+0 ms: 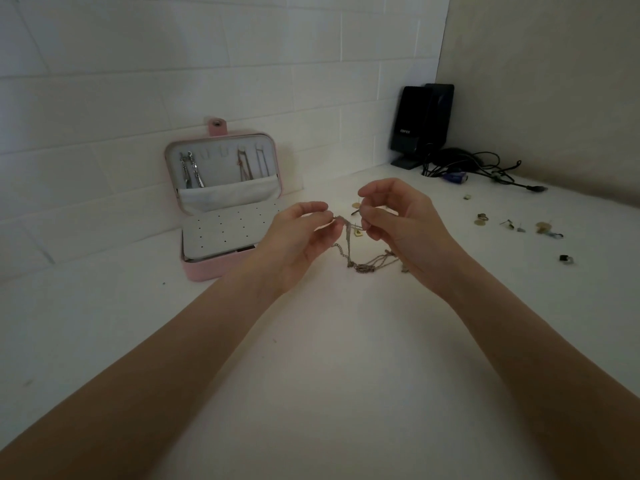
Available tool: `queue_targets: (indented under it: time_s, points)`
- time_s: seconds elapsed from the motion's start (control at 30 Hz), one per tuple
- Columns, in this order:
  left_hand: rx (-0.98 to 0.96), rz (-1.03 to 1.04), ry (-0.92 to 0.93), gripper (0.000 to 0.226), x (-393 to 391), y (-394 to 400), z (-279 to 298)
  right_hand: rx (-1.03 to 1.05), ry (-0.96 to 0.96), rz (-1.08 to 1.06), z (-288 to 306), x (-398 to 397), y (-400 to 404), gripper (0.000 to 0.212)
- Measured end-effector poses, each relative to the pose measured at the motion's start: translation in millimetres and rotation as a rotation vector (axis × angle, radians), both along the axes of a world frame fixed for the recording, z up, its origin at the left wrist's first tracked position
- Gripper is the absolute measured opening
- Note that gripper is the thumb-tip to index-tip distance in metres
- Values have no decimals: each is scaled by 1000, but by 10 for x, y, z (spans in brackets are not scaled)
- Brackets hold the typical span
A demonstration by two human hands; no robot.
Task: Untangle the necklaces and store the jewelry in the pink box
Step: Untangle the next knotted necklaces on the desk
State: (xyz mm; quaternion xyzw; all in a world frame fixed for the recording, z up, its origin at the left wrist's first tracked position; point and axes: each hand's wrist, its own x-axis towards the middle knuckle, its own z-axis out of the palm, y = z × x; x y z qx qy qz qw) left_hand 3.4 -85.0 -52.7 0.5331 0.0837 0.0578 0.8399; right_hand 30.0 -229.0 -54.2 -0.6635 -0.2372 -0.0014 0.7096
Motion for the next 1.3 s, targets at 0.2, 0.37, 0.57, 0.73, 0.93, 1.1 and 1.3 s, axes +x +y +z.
queue_targets:
  time_s: [0.2,0.37,0.57,0.73,0.93,1.1,1.3]
  points:
    - [80,-88,23,14,-28,-80,-37,-154,-179,35,44,-82,89,23]
    - [203,-199,57,11,-49,-87,-33,-155,-200,-16,45,-50,62,16]
    - [206,-136,33,9,-21,73,17,-349,-348,-116,25,27,-2,20]
    - [320,-167,25,16,-23,106,20,-576,-540,-126,-48,37,-7,16]
    - [450,-213,15,21,-29,140,29,-726,-658,-117,-101,77,-17,11]
    - [669,-177,-76,25,-34,139,14,-678,-520,-149,-83,83,-11,9]
    - [895,-76,-207,22,-44,85,25,-627,-290,-126,-99,70,-6,4]
